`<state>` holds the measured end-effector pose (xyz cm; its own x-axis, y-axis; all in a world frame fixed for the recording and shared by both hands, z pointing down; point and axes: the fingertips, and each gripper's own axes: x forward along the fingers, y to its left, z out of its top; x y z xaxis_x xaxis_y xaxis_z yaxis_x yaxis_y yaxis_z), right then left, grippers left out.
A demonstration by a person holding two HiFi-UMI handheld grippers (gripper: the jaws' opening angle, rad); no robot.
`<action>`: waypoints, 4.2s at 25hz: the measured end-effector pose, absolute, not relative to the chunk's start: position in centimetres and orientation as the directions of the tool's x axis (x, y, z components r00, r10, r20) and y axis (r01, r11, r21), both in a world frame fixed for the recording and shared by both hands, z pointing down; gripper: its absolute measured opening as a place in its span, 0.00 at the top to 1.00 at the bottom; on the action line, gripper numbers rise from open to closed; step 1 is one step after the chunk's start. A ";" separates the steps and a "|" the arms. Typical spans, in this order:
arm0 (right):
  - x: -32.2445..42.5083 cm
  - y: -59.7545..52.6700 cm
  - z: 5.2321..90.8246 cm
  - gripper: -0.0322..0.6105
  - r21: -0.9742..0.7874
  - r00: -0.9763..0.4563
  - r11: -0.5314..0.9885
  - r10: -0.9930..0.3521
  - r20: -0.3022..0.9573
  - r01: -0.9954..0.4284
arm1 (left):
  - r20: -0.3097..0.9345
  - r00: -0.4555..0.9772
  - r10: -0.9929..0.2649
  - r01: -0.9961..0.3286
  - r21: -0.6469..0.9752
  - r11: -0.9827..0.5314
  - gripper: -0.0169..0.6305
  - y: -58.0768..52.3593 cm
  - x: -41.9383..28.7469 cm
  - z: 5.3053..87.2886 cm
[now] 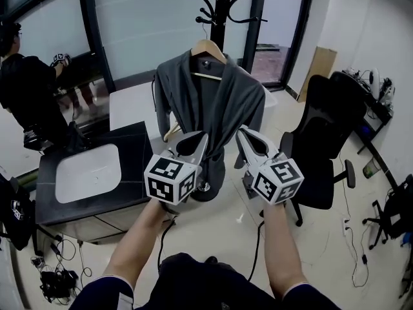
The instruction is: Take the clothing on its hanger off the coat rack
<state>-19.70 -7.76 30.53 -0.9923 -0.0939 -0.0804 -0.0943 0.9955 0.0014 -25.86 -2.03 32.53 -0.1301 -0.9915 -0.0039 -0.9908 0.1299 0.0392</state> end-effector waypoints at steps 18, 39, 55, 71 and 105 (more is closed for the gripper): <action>-25.1 -13.7 29.6 0.95 0.046 -0.990 0.991 -0.121 -0.075 -0.125 | -0.011 -0.130 -0.991 -0.991 0.023 0.130 0.95 -7.8 -31.4 32.0; -32.5 -18.6 27.2 0.95 0.119 -0.976 0.968 -0.218 -0.026 -0.219 | -0.042 -0.083 -0.996 -0.996 0.015 0.082 0.95 -11.7 -38.8 29.7; -37.3 -25.4 24.0 0.56 0.436 -0.932 0.871 -0.325 0.159 -0.229 | -0.010 -0.092 -0.996 -0.996 -0.010 0.092 0.95 -12.5 -39.5 29.3; -40.9 -27.8 28.1 0.77 0.596 -0.853 0.797 -0.374 0.364 -0.096 | 0.007 -0.094 -0.996 -0.995 -0.012 0.094 0.95 -12.5 -39.8 29.8; -41.3 -23.1 24.8 0.79 0.679 -0.858 0.729 -0.400 0.322 -0.086 | -0.016 -0.104 -0.994 -0.994 -0.020 0.104 0.95 -7.8 -40.0 28.9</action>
